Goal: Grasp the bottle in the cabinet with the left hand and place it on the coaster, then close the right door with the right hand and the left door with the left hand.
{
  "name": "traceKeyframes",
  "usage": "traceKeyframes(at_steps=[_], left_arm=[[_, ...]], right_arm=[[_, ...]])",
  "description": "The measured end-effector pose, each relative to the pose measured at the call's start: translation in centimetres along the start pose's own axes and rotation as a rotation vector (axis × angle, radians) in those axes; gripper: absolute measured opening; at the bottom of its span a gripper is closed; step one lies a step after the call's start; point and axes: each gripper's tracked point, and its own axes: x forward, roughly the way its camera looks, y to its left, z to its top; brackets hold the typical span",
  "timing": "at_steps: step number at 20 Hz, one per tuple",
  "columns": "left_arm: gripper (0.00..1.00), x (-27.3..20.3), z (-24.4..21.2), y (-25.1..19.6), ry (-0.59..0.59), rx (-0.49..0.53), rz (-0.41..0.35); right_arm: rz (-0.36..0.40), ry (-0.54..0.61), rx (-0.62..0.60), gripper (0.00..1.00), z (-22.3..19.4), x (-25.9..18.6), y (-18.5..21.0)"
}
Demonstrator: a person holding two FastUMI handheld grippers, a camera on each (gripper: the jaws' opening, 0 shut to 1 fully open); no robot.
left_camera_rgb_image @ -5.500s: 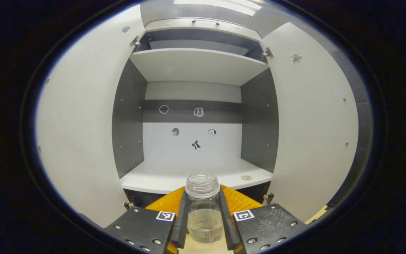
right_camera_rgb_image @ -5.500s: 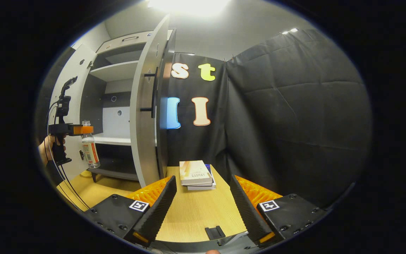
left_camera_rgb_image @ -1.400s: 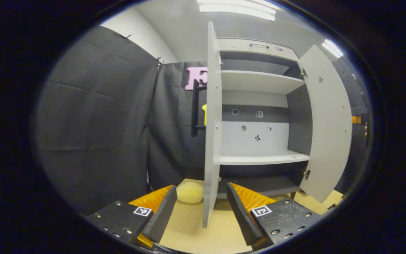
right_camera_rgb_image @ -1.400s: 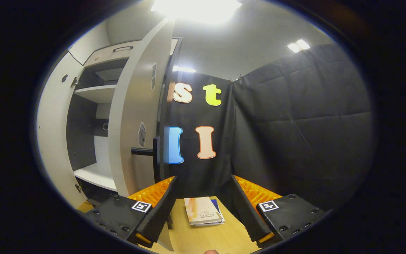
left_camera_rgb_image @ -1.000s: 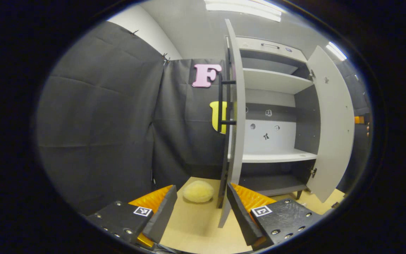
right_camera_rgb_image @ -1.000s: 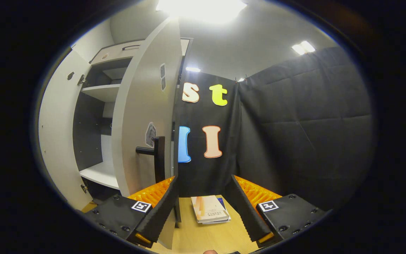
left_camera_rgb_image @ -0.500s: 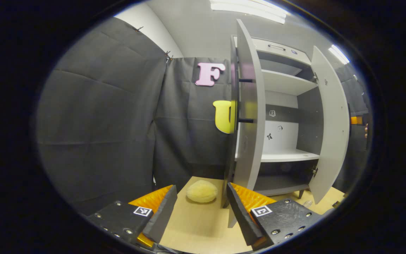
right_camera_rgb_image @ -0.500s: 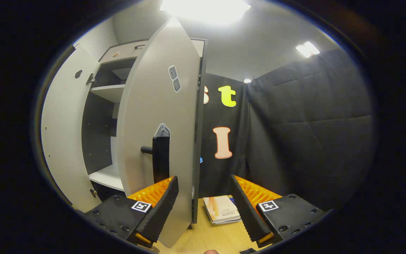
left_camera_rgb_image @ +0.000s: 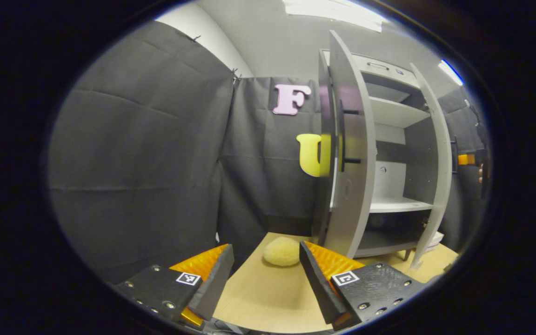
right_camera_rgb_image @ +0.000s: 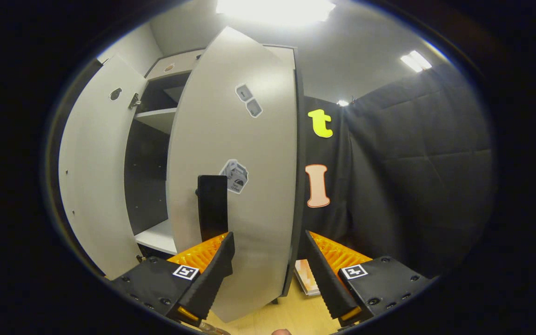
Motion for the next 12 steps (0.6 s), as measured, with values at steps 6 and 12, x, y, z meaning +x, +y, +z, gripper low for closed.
traceKeyframes(at_steps=[6,12], left_arm=[[0.84,-0.9,-0.4,1.5,0.011,-0.014,0.031],[0.84,-0.1,1.3,1.7,0.008,-0.029,0.02]], right_arm=[[0.024,0.007,0.015,0.95,-0.7,1.2,2.2],[0.028,-0.002,0.004,0.95,-1.1,0.4,2.1]])
